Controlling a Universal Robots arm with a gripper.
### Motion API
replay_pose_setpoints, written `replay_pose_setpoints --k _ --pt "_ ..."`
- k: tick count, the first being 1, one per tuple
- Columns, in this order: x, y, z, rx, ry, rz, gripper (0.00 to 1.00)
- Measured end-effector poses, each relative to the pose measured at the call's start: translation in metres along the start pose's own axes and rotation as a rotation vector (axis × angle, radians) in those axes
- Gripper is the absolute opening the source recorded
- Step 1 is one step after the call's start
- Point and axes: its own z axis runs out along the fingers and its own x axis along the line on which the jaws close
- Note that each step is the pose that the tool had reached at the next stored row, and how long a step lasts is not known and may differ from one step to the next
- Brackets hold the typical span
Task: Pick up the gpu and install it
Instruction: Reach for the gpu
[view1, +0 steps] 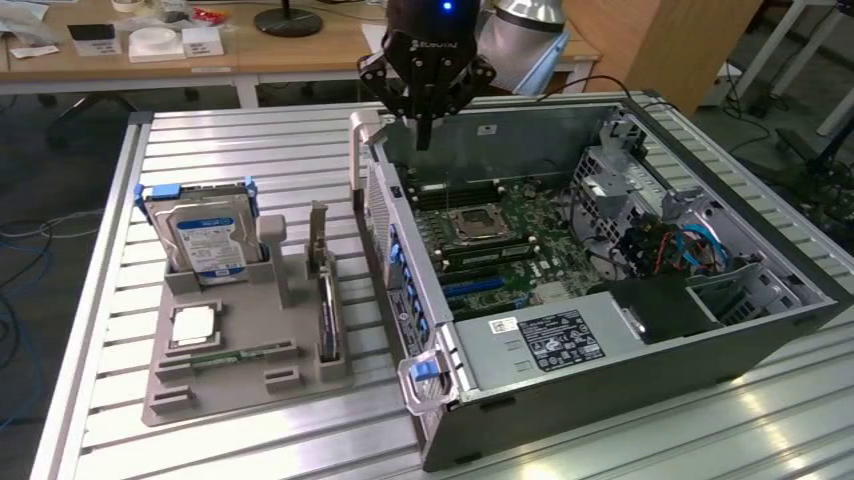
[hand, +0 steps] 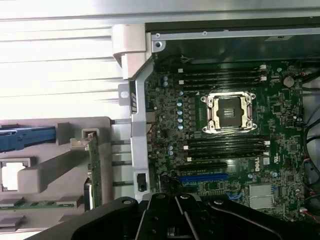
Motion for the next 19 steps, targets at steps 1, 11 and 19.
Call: replay_pose_setpoints --k 1,11,19 --pt "0.003 -0.0001 0.0001 -0.0001 -0.0001 0.0 0.11" --pt "0.038 -0.0004 -0.0001 0.0 0.0 0.0 0.11" --pt "0.066 -0.001 -0.0004 0.0 -0.0001 0.0 0.11"
